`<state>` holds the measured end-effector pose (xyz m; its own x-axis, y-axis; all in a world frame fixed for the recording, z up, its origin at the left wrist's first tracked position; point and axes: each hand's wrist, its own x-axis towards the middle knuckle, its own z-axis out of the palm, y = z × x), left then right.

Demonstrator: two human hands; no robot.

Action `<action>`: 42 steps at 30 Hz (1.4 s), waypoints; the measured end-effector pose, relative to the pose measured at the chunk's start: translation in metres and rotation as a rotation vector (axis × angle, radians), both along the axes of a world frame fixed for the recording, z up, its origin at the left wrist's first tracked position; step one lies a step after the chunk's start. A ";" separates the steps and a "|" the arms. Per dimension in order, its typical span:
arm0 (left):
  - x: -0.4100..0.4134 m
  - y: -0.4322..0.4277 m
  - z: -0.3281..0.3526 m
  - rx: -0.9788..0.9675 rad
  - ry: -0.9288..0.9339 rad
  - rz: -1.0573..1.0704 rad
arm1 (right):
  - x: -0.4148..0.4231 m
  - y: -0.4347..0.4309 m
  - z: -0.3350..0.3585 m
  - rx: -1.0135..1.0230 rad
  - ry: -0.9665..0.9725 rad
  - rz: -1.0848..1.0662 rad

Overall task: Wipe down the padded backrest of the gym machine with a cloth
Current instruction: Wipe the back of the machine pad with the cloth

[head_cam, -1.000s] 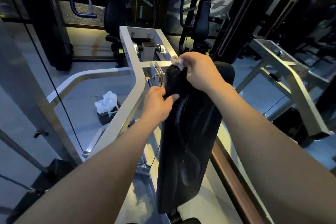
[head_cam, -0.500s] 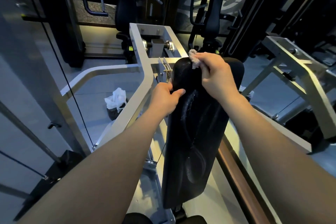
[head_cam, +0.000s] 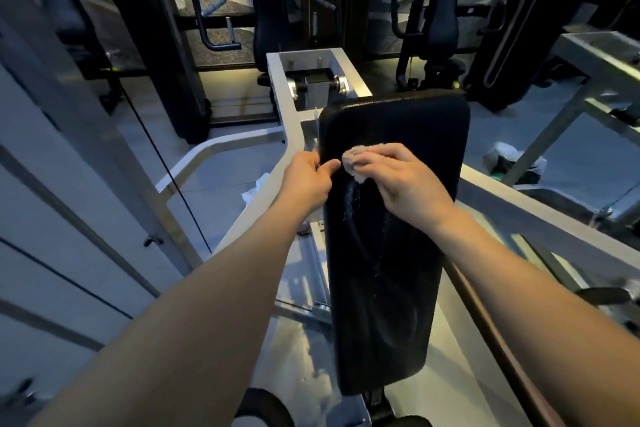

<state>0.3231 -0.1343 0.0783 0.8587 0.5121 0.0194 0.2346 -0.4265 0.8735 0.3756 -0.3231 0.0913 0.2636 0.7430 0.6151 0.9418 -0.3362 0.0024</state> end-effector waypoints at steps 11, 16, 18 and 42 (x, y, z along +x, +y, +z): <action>-0.004 -0.019 0.012 -0.100 0.032 0.042 | 0.027 0.027 -0.007 0.348 0.019 -0.195; -0.005 -0.016 0.010 -0.058 0.020 0.027 | -0.001 -0.004 -0.057 0.242 0.014 -0.052; -0.005 -0.014 0.009 -0.065 0.012 0.017 | -0.007 -0.018 -0.066 0.110 0.049 -0.012; -0.001 0.004 -0.002 -0.098 -0.007 -0.091 | -0.004 0.008 -0.012 0.422 0.104 -0.325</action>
<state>0.3222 -0.1298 0.0763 0.9017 0.4320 -0.0205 0.1923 -0.3582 0.9136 0.3711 -0.3156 0.0793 0.5137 0.3076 0.8009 0.7775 -0.5615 -0.2831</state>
